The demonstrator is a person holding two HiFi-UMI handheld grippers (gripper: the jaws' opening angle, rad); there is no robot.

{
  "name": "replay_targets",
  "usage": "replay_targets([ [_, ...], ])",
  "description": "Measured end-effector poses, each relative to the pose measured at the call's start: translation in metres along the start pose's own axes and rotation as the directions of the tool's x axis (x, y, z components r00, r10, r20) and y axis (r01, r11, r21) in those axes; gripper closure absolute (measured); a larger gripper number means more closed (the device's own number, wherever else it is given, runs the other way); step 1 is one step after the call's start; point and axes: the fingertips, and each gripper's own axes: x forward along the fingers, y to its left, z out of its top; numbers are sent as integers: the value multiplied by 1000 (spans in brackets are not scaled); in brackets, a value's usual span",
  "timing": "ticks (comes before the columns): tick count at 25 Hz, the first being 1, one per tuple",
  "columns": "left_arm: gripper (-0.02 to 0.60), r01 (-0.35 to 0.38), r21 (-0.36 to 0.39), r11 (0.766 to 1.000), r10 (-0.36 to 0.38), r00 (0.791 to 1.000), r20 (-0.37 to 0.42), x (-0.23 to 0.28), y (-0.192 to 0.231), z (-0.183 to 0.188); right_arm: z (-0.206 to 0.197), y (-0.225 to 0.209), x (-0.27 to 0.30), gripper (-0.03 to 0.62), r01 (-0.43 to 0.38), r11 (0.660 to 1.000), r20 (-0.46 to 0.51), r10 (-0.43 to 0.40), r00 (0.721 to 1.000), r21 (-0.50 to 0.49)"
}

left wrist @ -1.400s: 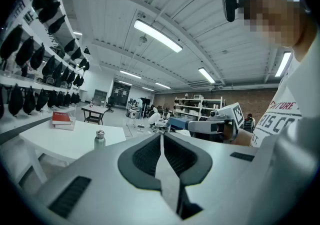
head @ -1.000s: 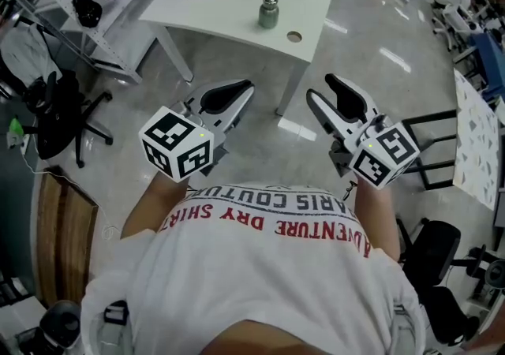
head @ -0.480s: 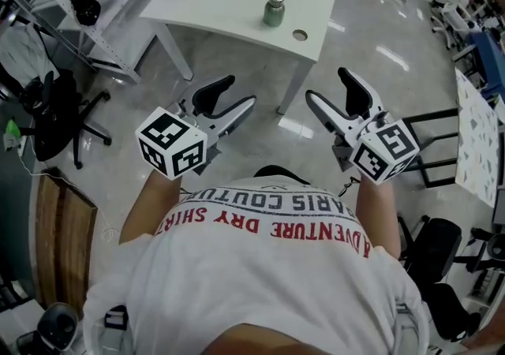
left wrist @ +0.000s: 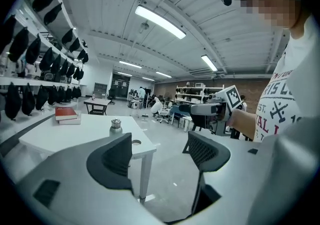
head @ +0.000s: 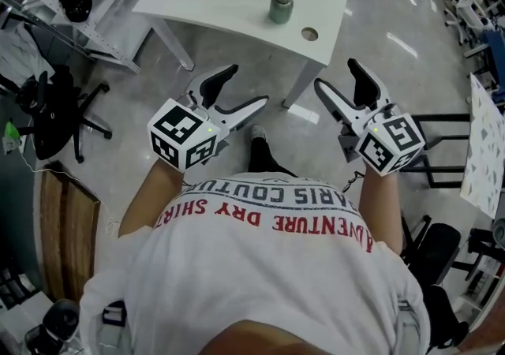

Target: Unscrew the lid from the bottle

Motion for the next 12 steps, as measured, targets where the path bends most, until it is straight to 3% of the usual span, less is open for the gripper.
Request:
replay_targets([
  [12, 219, 22, 4, 1000, -21, 995, -101, 105, 111, 1, -15, -95, 114, 240, -42, 997, -76, 47, 996, 60],
])
